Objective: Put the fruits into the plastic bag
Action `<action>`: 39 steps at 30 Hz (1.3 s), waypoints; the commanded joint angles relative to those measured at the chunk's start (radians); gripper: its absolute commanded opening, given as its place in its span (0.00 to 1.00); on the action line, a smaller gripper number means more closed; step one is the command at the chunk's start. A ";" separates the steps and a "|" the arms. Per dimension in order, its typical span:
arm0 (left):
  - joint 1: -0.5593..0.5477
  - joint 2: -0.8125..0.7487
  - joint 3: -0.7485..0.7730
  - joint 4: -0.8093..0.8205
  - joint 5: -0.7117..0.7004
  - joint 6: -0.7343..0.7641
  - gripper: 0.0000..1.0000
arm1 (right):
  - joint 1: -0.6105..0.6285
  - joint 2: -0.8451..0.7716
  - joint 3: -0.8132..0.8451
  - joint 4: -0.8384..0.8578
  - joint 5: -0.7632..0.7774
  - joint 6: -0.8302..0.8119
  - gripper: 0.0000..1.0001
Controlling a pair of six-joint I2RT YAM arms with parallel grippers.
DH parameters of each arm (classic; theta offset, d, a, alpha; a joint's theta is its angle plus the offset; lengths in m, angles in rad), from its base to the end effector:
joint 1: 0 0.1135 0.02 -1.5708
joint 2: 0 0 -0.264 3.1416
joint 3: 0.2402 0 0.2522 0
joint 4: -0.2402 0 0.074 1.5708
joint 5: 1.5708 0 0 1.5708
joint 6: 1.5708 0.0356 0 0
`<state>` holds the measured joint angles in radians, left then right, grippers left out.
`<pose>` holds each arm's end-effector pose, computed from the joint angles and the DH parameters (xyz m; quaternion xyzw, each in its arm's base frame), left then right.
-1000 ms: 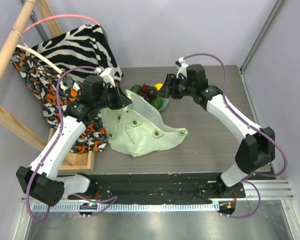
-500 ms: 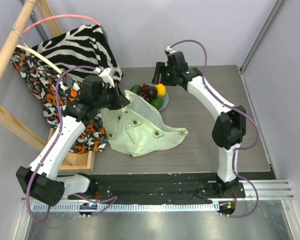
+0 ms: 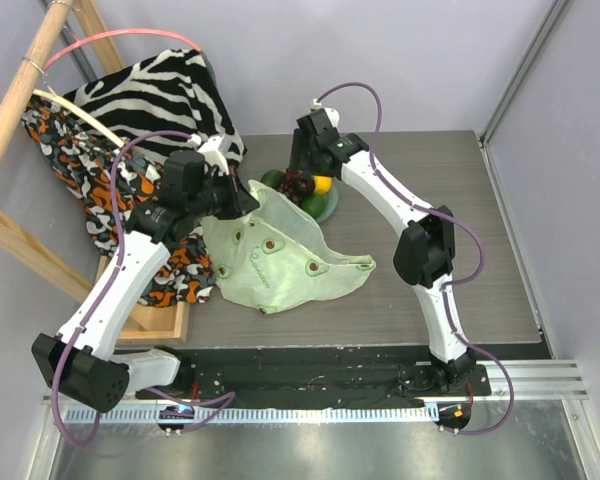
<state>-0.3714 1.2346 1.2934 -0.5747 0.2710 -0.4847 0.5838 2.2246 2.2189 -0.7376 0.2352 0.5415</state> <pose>0.2464 -0.1062 0.3836 0.0194 0.8586 -0.3132 0.4053 0.4266 0.2719 0.3082 0.0279 0.9101 0.1221 0.3950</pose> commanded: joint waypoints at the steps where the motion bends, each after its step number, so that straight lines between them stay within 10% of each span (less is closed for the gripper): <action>1: 0.006 -0.032 -0.002 0.012 -0.004 0.021 0.00 | 0.004 0.043 0.081 -0.068 0.059 0.095 0.68; 39: 0.005 -0.035 -0.036 0.041 0.020 0.023 0.00 | 0.004 0.175 0.156 -0.078 0.065 0.153 0.74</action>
<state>-0.3706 1.2167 1.2594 -0.5728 0.2771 -0.4843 0.5861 2.3917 2.3222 -0.8318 0.2794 0.6693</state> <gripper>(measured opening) 0.017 0.742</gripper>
